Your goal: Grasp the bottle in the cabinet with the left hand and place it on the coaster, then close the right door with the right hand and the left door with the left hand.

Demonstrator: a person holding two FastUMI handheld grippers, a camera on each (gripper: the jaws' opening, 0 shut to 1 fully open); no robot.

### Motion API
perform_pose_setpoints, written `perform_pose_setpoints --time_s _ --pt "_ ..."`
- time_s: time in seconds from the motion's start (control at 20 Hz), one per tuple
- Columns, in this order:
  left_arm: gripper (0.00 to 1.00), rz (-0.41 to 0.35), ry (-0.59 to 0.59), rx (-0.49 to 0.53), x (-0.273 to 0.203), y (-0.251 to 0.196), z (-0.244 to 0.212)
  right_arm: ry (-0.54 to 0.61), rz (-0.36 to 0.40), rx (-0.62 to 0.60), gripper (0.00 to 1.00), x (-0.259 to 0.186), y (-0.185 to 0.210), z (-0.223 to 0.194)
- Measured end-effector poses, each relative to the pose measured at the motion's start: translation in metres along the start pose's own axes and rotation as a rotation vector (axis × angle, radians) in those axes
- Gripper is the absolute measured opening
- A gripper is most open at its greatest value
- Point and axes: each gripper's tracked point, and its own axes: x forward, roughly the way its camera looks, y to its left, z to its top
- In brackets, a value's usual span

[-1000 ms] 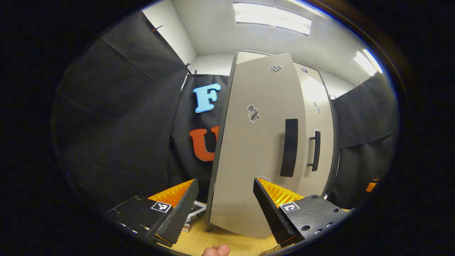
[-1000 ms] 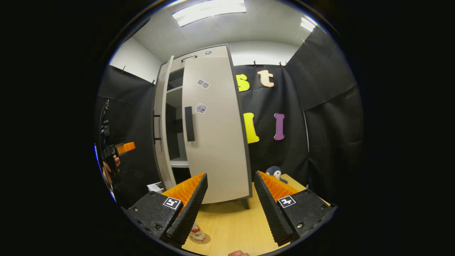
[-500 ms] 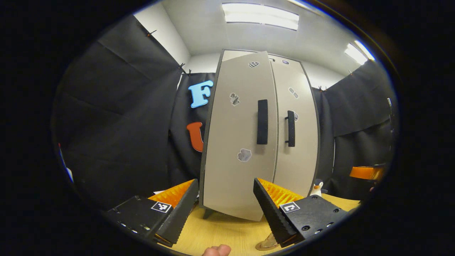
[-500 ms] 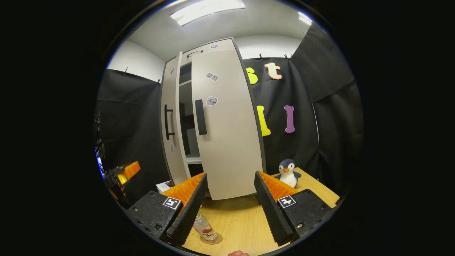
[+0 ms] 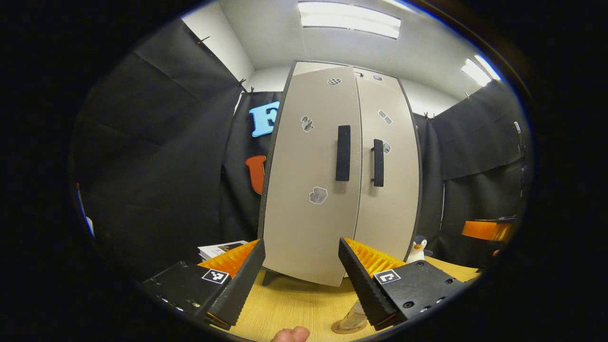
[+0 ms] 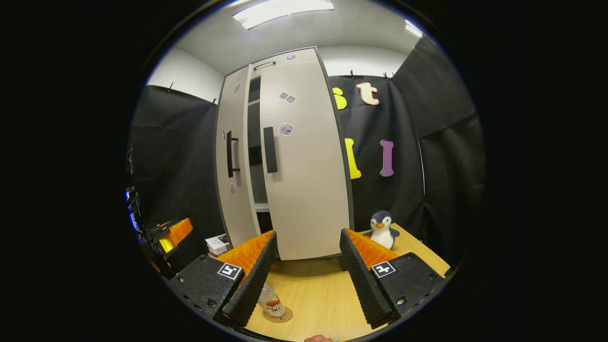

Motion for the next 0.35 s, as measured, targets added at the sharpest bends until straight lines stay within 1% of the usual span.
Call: perform_pose_setpoints --time_s 0.05,0.1,0.15,0.2,0.3,0.35 --pt "0.95 0.000 -0.001 -0.003 0.0015 -0.0005 0.0004 -0.002 0.005 0.004 0.82 -0.0016 0.0014 0.0007" --pt "0.99 -0.001 -0.002 -0.008 0.0032 -0.0009 0.0002 0.000 0.006 0.007 0.82 -0.0016 0.0022 0.0007" --pt "0.95 -0.003 -0.001 -0.011 0.0040 -0.0017 0.0007 -0.005 0.002 0.009 0.82 -0.0020 0.0016 0.0008" --pt "0.99 -0.004 0.001 -0.011 0.0044 -0.0016 0.0008 -0.011 -0.001 0.011 0.82 -0.0013 0.0011 0.0018" --pt "0.99 -0.016 0.011 -0.005 0.0084 -0.0056 -0.0024 -0.003 -0.002 0.016 0.82 -0.0007 0.0006 0.0006" --pt "0.95 -0.021 0.013 0.002 0.0098 -0.0073 -0.0038 -0.001 0.001 0.016 0.82 -0.0005 0.0013 0.0010"
